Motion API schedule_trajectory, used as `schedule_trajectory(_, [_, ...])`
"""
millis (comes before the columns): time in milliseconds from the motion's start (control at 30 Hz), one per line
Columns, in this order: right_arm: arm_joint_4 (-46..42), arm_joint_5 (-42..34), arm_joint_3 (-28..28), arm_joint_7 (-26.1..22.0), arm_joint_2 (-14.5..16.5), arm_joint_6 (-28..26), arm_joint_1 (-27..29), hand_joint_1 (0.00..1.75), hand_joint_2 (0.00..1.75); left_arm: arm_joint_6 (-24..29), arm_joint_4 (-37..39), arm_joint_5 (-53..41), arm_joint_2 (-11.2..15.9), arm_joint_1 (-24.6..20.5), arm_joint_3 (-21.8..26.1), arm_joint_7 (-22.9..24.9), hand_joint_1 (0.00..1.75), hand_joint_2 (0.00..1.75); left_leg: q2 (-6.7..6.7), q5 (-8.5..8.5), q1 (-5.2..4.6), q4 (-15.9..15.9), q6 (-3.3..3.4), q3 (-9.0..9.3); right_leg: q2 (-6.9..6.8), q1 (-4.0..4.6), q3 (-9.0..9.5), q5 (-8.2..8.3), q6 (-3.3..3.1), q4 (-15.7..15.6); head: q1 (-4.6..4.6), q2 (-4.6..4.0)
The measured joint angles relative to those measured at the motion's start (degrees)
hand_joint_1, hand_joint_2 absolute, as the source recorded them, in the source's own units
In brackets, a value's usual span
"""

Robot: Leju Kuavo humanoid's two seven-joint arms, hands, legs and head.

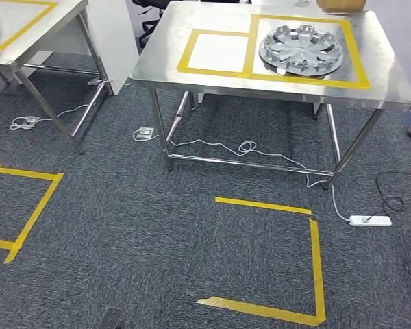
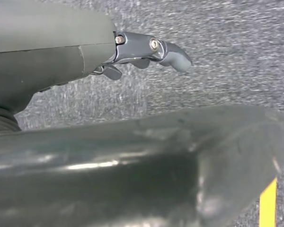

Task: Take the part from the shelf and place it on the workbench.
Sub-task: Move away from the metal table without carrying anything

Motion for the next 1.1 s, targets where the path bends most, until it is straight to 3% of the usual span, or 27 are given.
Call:
schedule_trajectory(33, [0.0,0.0,0.0,0.0,0.0,0.0,0.0,0.0,0.0,0.0,0.0,0.0,0.0,0.1,0.0,0.0,0.0,0.0,-0.73,-0.06,0.01,0.4,-0.12,-0.19,0.53,-0.07,1.53,2.23,-0.03,-3.4,0.01,0.0])
schedule_trajectory(100, [0.0,0.0,0.1,0.0,-0.1,0.0,0.0,0.0,0.0,0.0,0.0,0.0,-0.1,-0.1,0.0,0.0,0.0,0.0,-2.06,-0.33,-0.02,1.6,-0.56,-0.97,3.43,-0.43,4.54,4.66,-0.11,-10.1,-0.04,0.0])
schedule_trajectory(167, [0.0,0.0,0.1,0.0,-0.1,0.0,0.0,0.0,0.0,0.0,0.0,0.0,-0.1,-0.3,0.0,0.0,0.0,0.0,-3.32,-0.32,0.08,2.5,-1.29,-2.04,5.22,-0.56,5.57,4.54,-0.33,-12.4,-0.08,0.0])
schedule_trajectory(233, [0.0,0.0,0.2,0.0,-0.1,0.0,0.0,0.0,0.0,0.0,0.0,-0.1,0.0,-0.2,0.1,0.0,0.0,0.0,-4.31,0.03,0.27,2.7,-2.05,-2.76,3.96,-0.55,5.66,4.85,-0.92,-12.7,-0.04,0.0])
schedule_trajectory(300, [0.0,0.0,0.3,0.0,0.0,0.0,0.0,0.0,0.0,0.0,0.0,-0.2,0.0,0.0,0.1,0.0,0.0,0.0,-2.28,-0.99,0.23,4.2,-2.74,-3.66,2.41,-0.77,5.75,5.29,-1.59,-13.1,-0.4,0.0])
schedule_trajectory(367, [0.1,0.0,0.3,0.0,0.0,0.0,0.2,0.0,0.0,0.0,0.0,-0.2,0.0,-0.1,0.1,0.0,0.0,0.0,0.81,-4.33,0.52,9.9,-3.54,-6.29,0.61,-0.83,5.76,5.44,-1.85,-13.3,-0.85,0.0])
schedule_trajectory(433, [0.1,0.0,0.3,0.0,0.0,0.0,0.3,0.0,0.0,0.0,0.0,-0.3,0.0,-0.3,0.1,0.0,0.0,0.0,1.68,-7.1,1.22,16.7,-4.27,-9.3,-1.36,-0.82,5.68,5.39,-1.85,-13.3,-0.95,0.0])
schedule_trajectory(467, [0.1,0.0,0.3,0.0,0.0,0.0,0.3,0.0,0.0,0.0,0.0,-0.3,0.0,-0.2,0.2,0.0,0.0,0.0,1.81,-7.11,1.53,17.9,-4.54,-9.77,-2.26,-0.86,5.68,5.33,-1.79,-13.3,-0.96,0.0])
schedule_trajectory(500, [0.1,0.0,0.3,0.0,0.0,0.0,0.3,0.0,0.0,0.0,0.0,-0.3,0.0,-0.1,0.2,0.0,0.0,0.0,1.99,-6.05,1.77,16.9,-4.73,-9.13,-3.07,-0.94,5.73,5.27,-1.69,-13.3,-0.97,0.0])
schedule_trajectory(533, [0.1,0.0,0.4,0.0,0.0,0.0,0.3,0.0,0.0,0.0,0.0,-0.3,0.0,-0.1,0.2,0.0,0.0,0.0,2.44,-4.26,1.92,13.9,-4.8,-7.5,-3.8,-1.02,5.86,5.2,-1.56,-13.3,-0.97,0.0])
schedule_trajectory(567, [0.1,0.0,0.4,0.0,0.0,0.0,0.2,0.0,0.0,0.0,0.0,-0.3,0.1,0.0,0.2,0.0,0.0,0.0,3.49,-2.49,1.95,9.9,-4.76,-5.36,-4.46,-1.09,6.03,5.12,-1.37,-13.3,-0.98,0.0])
schedule_trajectory(633, [0.1,0.0,0.4,0.0,0.0,0.1,0.1,0.0,0.0,0.0,0.0,-0.3,0.1,-0.2,0.2,0.0,0.0,0.0,5.53,-0.81,1.47,3.7,-4.13,-2.23,-5.59,-1.02,6.19,4.88,-0.61,-13.3,-0.97,0.0])
schedule_trajectory(667, [0.1,0.0,0.4,0.0,0.0,0.1,0.0,0.0,0.0,0.1,0.0,-0.4,0.1,-0.3,0.2,0.0,0.0,0.0,6.02,-0.89,1.19,2.5,-3.66,-1.71,-6.08,-0.97,6.35,4.8,-0.13,-13.5,-0.99,0.0])
schedule_trajectory(733, [0.1,0.0,0.4,0.0,0.0,0.1,-0.3,0.0,0.0,0.1,0.0,-0.4,0.1,-0.1,0.3,0.0,0.0,0.0,5.15,-0.98,0.88,2.1,-2.6,-1.72,-6.89,-1.01,6.93,4.78,0.82,-13.9,-0.99,0.0])
schedule_trajectory(767, [0.1,0.0,0.4,0.0,0.0,0.1,-0.4,0.0,0.0,0.2,0.0,-0.4,0.2,0.0,0.3,0.0,0.0,0.0,4.65,-0.74,0.92,1.8,-2.11,-1.57,-6.45,-1.1,7.16,4.59,1.17,-13.9,-0.95,0.0])
schedule_trajectory(833, [0.1,0.0,0.5,0.0,-0.1,0.1,-0.5,0.0,0.0,0.2,0.0,-0.4,0.1,0.0,0.4,0.0,0.0,0.0,3.57,-0.03,1.07,1.0,-1.14,-1.32,-3.61,-1.15,5.86,2.53,1.44,-11.0,-0.63,0.0])
schedule_trajectory(900, [0.1,0.0,0.5,0.0,-0.2,0.1,-0.2,0.0,0.0,0.2,0.0,-0.5,0.1,-0.2,0.4,0.0,0.0,0.0,2.41,0.24,0.93,0.8,-0.55,-1.43,-0.81,-0.95,2.24,-1.16,1.23,-3.5,-0.37,0.0])
schedule_trajectory(933, [0.1,0.0,0.6,0.0,-0.2,0.1,-0.1,0.0,0.0,0.2,0.0,-0.5,0.0,-0.2,0.4,0.0,0.0,0.0,1.74,0.26,0.77,0.8,-0.42,-1.48,-0.37,-0.79,0.46,-2.4,1.12,0.0,-0.38,0.0])
schedule_trajectory(967, [0.1,0.0,0.6,0.0,-0.3,0.1,0.0,0.0,0.0,0.2,0.0,-0.5,0.0,-0.2,0.4,0.0,0.0,0.0,1.05,0.26,0.62,0.8,-0.36,-1.47,-0.22,-0.64,-0.59,-2.59,1.01,1.9,-0.39,0.0])
schedule_trajectory(1000, [0.2,0.0,0.6,0.0,-0.3,0.1,0.0,0.0,0.0,0.1,0.0,-0.6,0.0,-0.2,0.4,0.0,0.0,0.0,0.3,0.28,0.52,0.9,-0.37,-1.46,-0.14,-0.51,-0.58,-1.68,0.89,1.6,-0.4,0.0])
schedule_trajectory(1033, [0.2,0.0,0.7,0.0,-0.4,0.1,0.0,0.0,0.0,0.1,0.0,-0.6,0.0,-0.1,0.4,0.0,0.0,0.0,-0.42,0.32,0.48,1.0,-0.43,-1.47,0.08,-0.44,0.55,0.08,0.75,-1.0,-0.4,0.0])
schedule_trajectory(1100, [0.2,0.0,0.9,0.0,-0.5,0.0,-0.1,0.0,0.0,0.0,0.0,-0.7,0.0,-0.1,0.4,0.0,0.0,0.0,-1.75,0.31,0.36,1.4,-0.78,-1.61,2.08,-0.43,4.3,3.35,0.49,-8.8,-0.37,0.0])
